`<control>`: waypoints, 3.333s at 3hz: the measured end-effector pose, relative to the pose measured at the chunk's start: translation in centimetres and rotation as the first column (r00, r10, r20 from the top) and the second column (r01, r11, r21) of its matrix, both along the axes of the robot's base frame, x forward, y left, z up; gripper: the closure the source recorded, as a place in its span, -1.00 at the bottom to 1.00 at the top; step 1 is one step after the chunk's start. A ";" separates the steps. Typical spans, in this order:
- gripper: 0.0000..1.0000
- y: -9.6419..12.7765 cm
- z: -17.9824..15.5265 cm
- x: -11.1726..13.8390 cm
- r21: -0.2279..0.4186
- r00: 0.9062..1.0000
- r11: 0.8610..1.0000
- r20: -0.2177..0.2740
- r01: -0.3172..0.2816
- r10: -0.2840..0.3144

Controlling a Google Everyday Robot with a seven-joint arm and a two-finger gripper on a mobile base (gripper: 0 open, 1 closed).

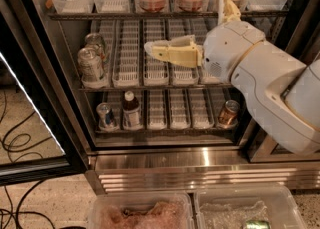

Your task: Pick coke can from top shelf of fridge

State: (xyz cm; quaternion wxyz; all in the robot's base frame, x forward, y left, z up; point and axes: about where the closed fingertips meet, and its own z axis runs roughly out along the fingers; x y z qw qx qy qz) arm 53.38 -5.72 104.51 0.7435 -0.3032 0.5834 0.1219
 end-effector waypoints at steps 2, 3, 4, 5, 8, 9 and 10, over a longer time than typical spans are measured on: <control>-1.00 -0.3 1.2 2.1 -0.018 0.999 1.000 0.045 -0.013 0.014; -1.00 0.1 0.8 2.9 -0.005 0.999 1.000 0.044 -0.023 0.023; -1.00 0.3 1.2 4.4 0.005 0.998 1.000 0.066 -0.022 0.022; -1.00 0.6 1.4 5.8 0.007 0.996 1.000 0.083 -0.023 0.022; -1.00 -1.5 2.7 8.2 0.074 0.990 0.995 0.120 0.062 -0.071; -1.00 -1.5 2.7 8.2 0.074 0.990 0.995 0.120 0.062 -0.071; -0.60 -1.4 2.7 8.2 0.074 0.990 0.995 0.120 0.062 -0.070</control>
Offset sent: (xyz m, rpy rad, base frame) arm 0.0343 -0.0096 0.0178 -0.0226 -0.0676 0.0129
